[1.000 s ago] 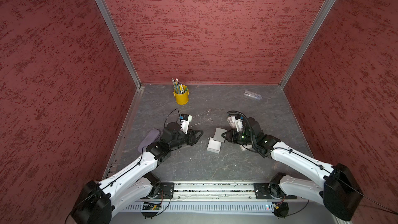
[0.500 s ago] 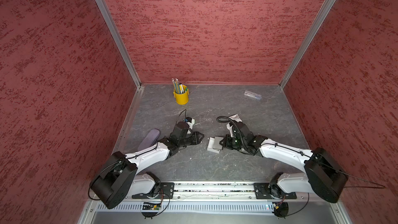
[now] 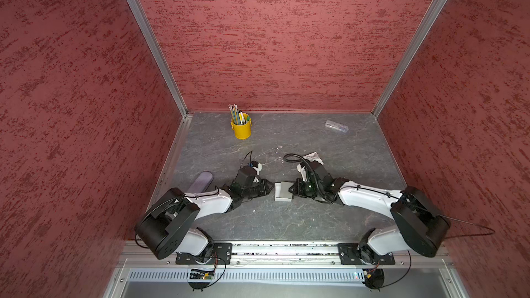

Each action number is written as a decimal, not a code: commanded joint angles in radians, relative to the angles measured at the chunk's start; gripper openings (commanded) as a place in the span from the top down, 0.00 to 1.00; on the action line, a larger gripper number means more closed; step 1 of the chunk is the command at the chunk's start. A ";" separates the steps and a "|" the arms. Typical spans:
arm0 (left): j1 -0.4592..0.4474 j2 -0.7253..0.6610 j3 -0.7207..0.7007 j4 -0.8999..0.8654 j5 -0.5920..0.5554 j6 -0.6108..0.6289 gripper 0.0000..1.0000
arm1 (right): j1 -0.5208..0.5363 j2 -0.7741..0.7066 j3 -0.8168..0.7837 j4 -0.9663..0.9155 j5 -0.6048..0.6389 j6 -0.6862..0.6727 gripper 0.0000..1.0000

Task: Take the necklace out of the lift-off lid jewelry box
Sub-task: Place the inner lining in the jewelry box.

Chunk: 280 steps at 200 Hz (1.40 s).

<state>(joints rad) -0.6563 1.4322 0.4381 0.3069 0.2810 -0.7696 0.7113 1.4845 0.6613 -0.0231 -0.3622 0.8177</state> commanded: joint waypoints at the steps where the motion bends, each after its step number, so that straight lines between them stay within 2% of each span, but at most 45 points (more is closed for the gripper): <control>1: -0.028 0.010 -0.022 0.078 -0.025 -0.056 0.70 | 0.004 0.046 0.036 0.024 -0.043 -0.044 0.99; 96: -0.080 0.014 -0.043 0.129 -0.077 -0.092 0.76 | 0.004 0.132 0.093 0.026 -0.180 -0.182 0.99; 135: -0.090 0.005 -0.051 0.144 -0.095 -0.115 0.66 | 0.005 0.148 0.106 0.025 -0.178 -0.171 0.95; 155: -0.095 -0.002 -0.063 0.144 -0.109 -0.134 0.65 | 0.004 0.147 0.115 0.009 -0.144 -0.154 0.92; 189: -0.109 -0.023 -0.087 0.135 -0.132 -0.172 0.65 | 0.004 0.131 0.131 -0.024 -0.070 -0.126 0.83; 215: -0.132 -0.050 -0.106 0.134 -0.167 -0.202 0.65 | 0.005 0.100 0.132 -0.044 -0.019 -0.101 0.60; 231: -0.141 -0.065 -0.115 0.130 -0.183 -0.211 0.65 | 0.005 0.071 0.137 -0.075 0.023 -0.100 0.52; 255: -0.145 -0.082 -0.119 0.118 -0.199 -0.211 0.64 | 0.004 0.034 0.155 -0.131 0.065 -0.112 0.45; 280: -0.146 -0.082 -0.117 0.116 -0.203 -0.209 0.64 | 0.004 0.016 0.179 -0.186 0.087 -0.130 0.42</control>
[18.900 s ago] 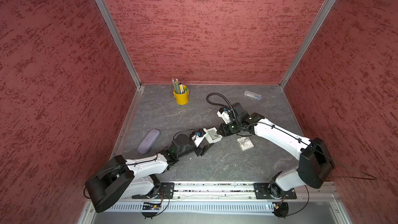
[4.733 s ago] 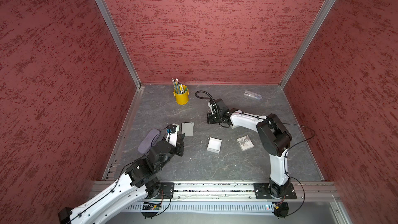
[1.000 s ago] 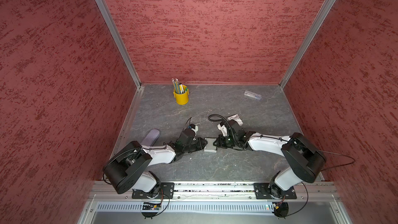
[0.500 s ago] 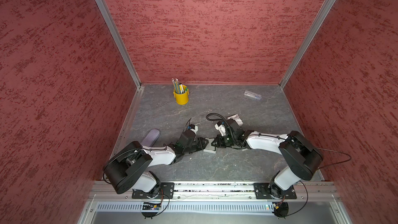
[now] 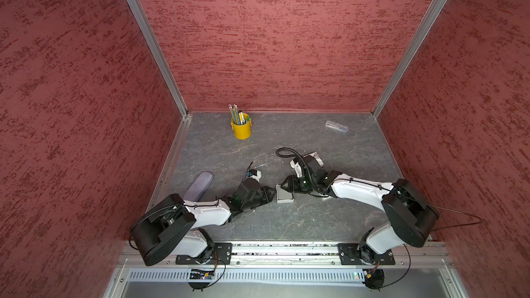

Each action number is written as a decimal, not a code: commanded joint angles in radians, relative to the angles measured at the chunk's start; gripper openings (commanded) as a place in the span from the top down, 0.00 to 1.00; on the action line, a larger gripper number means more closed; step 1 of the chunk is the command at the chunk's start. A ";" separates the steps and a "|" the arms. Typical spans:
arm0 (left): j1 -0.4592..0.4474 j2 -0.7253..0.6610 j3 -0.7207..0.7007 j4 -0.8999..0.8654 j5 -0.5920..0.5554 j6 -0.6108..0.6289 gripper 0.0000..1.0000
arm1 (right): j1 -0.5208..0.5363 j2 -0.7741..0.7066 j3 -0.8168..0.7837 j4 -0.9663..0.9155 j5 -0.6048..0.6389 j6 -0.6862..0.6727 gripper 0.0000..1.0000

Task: Take the necklace out of the lift-off lid jewelry box
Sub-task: Place the inner lining in the jewelry box.

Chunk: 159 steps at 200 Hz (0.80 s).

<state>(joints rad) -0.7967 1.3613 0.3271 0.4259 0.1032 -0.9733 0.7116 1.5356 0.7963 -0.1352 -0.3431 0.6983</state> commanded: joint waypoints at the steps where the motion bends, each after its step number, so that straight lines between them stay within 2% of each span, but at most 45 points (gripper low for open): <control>1: -0.006 -0.011 -0.006 -0.003 -0.025 -0.006 0.64 | 0.004 -0.035 0.046 -0.077 0.069 -0.012 0.42; 23: -0.007 -0.009 -0.005 0.001 -0.024 -0.005 0.64 | 0.006 -0.059 0.068 -0.128 0.104 -0.029 0.43; 63: -0.007 0.015 0.004 0.017 -0.010 -0.003 0.64 | 0.028 -0.067 0.097 -0.191 0.162 -0.055 0.57; 125: -0.010 0.064 0.023 0.040 0.012 -0.005 0.64 | 0.061 0.035 0.092 -0.181 0.203 -0.056 0.74; 159: -0.010 0.065 0.021 0.036 0.009 -0.005 0.64 | 0.063 0.062 0.063 -0.124 0.166 -0.045 0.80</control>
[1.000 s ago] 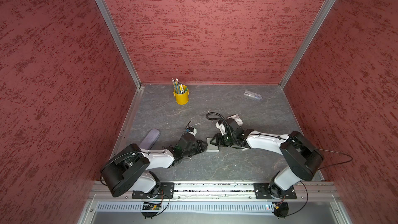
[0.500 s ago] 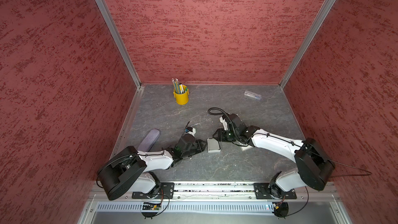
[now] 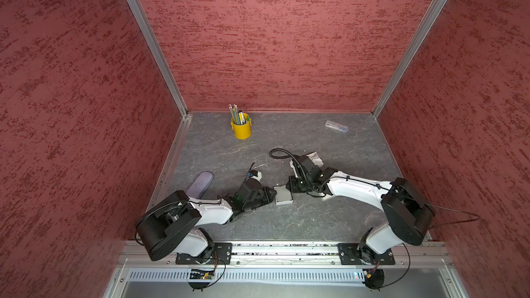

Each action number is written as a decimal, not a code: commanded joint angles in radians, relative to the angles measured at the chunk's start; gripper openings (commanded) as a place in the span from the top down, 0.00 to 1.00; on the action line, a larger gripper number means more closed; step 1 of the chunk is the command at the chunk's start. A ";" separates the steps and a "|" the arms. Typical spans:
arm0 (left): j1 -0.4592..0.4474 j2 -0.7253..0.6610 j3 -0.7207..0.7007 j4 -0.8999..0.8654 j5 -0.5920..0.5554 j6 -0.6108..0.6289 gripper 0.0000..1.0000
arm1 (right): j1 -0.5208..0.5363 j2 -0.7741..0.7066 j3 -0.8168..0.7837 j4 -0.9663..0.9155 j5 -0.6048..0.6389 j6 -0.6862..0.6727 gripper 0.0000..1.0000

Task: Take the necklace out of the lift-off lid jewelry box
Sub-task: Place the inner lining in the jewelry box.

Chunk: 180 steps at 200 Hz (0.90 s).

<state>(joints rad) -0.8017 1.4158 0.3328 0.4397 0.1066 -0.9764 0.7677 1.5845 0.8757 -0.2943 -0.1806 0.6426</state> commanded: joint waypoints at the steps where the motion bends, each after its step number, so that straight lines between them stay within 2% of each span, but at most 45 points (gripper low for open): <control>1: -0.005 0.010 0.016 0.022 0.006 -0.002 0.64 | 0.007 0.014 -0.016 0.037 0.002 0.011 0.80; 38: -0.005 0.015 0.022 0.021 0.010 -0.001 0.64 | 0.008 0.027 -0.024 0.053 0.012 -0.002 0.80; 62: -0.004 0.017 0.023 0.020 0.010 -0.002 0.64 | 0.013 -0.001 -0.014 0.036 0.028 -0.011 0.64; 80: -0.004 0.015 0.023 0.017 0.006 -0.002 0.64 | 0.014 -0.046 -0.005 0.024 0.044 -0.008 0.60; 136: -0.003 0.011 0.032 -0.001 0.002 0.005 0.64 | 0.037 -0.115 0.047 -0.103 0.117 0.000 0.60; 180: -0.004 0.017 0.034 0.002 0.002 0.006 0.64 | 0.086 -0.110 0.021 -0.091 0.107 0.047 0.75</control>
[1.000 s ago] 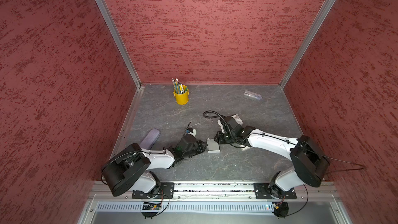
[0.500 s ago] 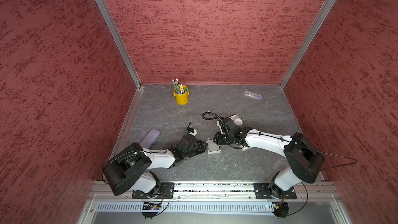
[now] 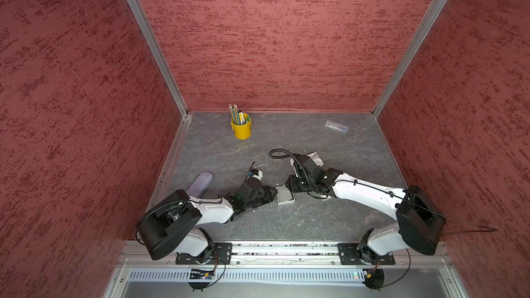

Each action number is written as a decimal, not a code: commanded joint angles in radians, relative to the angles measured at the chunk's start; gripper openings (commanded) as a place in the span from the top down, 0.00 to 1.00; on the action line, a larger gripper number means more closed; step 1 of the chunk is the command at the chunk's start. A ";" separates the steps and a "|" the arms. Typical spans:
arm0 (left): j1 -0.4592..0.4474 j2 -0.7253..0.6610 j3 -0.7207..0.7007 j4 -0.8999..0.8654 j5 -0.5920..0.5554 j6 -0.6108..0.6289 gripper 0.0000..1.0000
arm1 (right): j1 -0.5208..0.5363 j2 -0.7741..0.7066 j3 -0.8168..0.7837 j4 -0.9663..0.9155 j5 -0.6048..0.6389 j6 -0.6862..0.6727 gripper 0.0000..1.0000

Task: Take the necklace out of the lift-off lid jewelry box
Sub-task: Place the inner lining in the jewelry box.

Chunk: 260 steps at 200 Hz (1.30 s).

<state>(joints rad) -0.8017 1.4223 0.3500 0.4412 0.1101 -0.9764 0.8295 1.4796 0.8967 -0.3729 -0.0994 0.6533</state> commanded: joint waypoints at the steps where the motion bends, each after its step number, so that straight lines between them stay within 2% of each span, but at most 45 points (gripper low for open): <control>1: -0.005 0.009 0.017 0.001 -0.001 0.005 0.64 | 0.024 -0.005 -0.001 -0.011 0.026 0.037 0.75; 33: -0.005 0.012 0.012 0.001 0.001 0.005 0.64 | 0.034 0.053 -0.025 0.014 0.022 0.042 0.82; 84: -0.005 0.006 0.002 0.003 -0.004 0.002 0.64 | 0.035 0.139 -0.048 0.053 0.009 0.026 0.83; 128: -0.005 0.001 0.001 -0.002 -0.008 0.006 0.64 | 0.034 0.126 -0.006 0.019 0.033 -0.003 0.82; 164: -0.004 -0.008 0.001 -0.008 -0.016 0.009 0.64 | 0.035 0.056 0.056 -0.056 0.096 -0.021 0.77; 187: -0.004 -0.016 0.001 -0.015 -0.022 0.011 0.64 | 0.035 0.043 0.071 -0.069 0.114 -0.024 0.64; 199: -0.004 -0.022 0.001 -0.020 -0.023 0.013 0.64 | 0.036 0.049 0.071 -0.057 0.108 -0.026 0.60; 260: -0.001 -0.033 0.000 -0.041 -0.024 0.018 0.64 | 0.048 0.138 0.064 0.032 0.124 -0.049 0.58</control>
<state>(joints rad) -0.8017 1.4086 0.3500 0.4179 0.0978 -0.9752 0.8677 1.5799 0.9581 -0.3851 -0.0212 0.6193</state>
